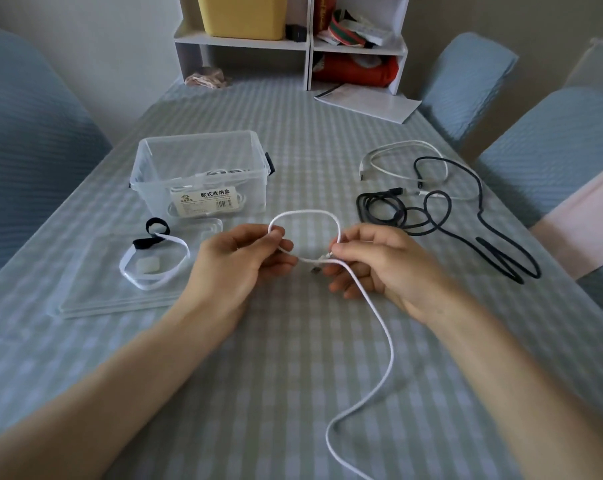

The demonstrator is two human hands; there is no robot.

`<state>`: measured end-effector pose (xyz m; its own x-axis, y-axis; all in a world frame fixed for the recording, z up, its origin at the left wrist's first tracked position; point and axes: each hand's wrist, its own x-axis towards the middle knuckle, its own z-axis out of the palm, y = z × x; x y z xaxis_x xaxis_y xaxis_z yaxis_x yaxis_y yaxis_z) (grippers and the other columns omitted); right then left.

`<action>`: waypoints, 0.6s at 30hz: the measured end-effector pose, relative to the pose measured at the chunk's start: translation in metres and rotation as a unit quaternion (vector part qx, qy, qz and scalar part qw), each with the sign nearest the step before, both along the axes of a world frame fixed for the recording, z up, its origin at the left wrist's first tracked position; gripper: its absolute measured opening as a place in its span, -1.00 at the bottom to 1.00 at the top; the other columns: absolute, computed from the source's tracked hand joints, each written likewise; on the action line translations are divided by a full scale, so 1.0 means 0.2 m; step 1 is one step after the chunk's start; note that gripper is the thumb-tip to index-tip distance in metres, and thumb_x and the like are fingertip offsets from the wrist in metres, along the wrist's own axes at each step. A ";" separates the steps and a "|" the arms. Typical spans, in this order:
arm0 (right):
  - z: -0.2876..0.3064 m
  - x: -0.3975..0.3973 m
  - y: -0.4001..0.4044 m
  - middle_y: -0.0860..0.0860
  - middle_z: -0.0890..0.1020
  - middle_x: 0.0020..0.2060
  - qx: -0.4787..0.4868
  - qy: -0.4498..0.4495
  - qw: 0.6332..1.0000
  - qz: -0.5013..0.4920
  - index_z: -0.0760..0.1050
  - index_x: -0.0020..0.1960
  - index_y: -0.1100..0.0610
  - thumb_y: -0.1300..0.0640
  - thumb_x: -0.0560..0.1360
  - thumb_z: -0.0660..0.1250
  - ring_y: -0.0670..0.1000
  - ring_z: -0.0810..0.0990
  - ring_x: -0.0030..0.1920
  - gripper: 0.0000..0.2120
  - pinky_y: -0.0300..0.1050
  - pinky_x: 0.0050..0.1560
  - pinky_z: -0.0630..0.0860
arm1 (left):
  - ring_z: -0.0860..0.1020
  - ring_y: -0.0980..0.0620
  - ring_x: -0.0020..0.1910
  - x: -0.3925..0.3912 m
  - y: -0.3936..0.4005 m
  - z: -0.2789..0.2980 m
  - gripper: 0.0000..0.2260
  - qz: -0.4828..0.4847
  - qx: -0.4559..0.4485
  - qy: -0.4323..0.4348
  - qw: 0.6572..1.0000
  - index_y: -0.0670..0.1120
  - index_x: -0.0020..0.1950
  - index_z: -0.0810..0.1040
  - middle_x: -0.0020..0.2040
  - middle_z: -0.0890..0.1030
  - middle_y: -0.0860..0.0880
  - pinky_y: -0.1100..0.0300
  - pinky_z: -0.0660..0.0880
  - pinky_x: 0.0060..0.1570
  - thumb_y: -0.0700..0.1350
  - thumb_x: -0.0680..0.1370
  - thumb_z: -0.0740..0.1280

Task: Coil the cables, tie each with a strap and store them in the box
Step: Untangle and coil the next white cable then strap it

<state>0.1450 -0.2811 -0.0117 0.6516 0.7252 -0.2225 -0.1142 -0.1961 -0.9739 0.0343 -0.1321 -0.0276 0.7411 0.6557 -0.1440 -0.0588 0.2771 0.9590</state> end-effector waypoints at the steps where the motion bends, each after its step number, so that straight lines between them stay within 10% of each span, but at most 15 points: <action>1: -0.01 0.00 -0.01 0.13 0.71 -0.22 -0.003 -0.010 1.000 0.021 0.56 -0.04 0.20 0.21 0.51 0.41 0.09 0.68 -0.30 -0.93 -0.16 -0.34 0.57 | 0.65 0.06 -0.35 0.00 0.01 0.00 -0.91 0.009 -0.023 -0.006 1.000 -0.22 -0.10 0.60 -0.28 0.67 -0.08 0.31 0.57 -0.32 -0.28 0.58 0.34; 8: -0.04 -0.05 0.02 0.15 0.71 -0.21 -0.001 -0.066 0.996 0.060 0.56 -0.04 0.24 0.37 0.52 0.37 0.06 0.69 -0.29 -0.93 -0.15 -0.28 0.63 | 0.65 0.05 -0.34 -0.02 0.01 0.01 -0.91 -0.013 -0.049 -0.012 0.999 -0.19 -0.13 0.59 -0.24 0.68 -0.10 0.27 0.56 -0.35 -0.26 0.58 0.36; 14: -0.04 -0.05 0.03 0.08 0.71 -0.29 0.021 -0.045 0.998 0.041 0.58 -0.04 0.28 0.31 0.58 0.31 0.02 0.67 -0.38 -0.92 -0.22 -0.38 0.57 | 0.57 0.20 -0.33 -0.04 -0.03 -0.02 -0.92 -0.087 0.316 0.073 0.942 -0.01 -0.12 0.67 -0.30 0.66 0.08 0.28 0.51 -0.24 -0.13 0.56 0.41; 18: -0.01 -0.03 0.00 0.08 0.70 -0.30 -0.017 -0.022 0.998 0.055 0.60 0.01 0.25 0.26 0.55 0.36 -0.01 0.61 -0.46 -0.92 -0.21 -0.46 0.52 | 0.57 0.12 -0.38 -0.03 -0.01 -0.03 -0.90 -0.050 0.237 0.070 0.968 -0.12 -0.14 0.67 -0.33 0.66 0.04 0.24 0.56 -0.29 -0.17 0.56 0.40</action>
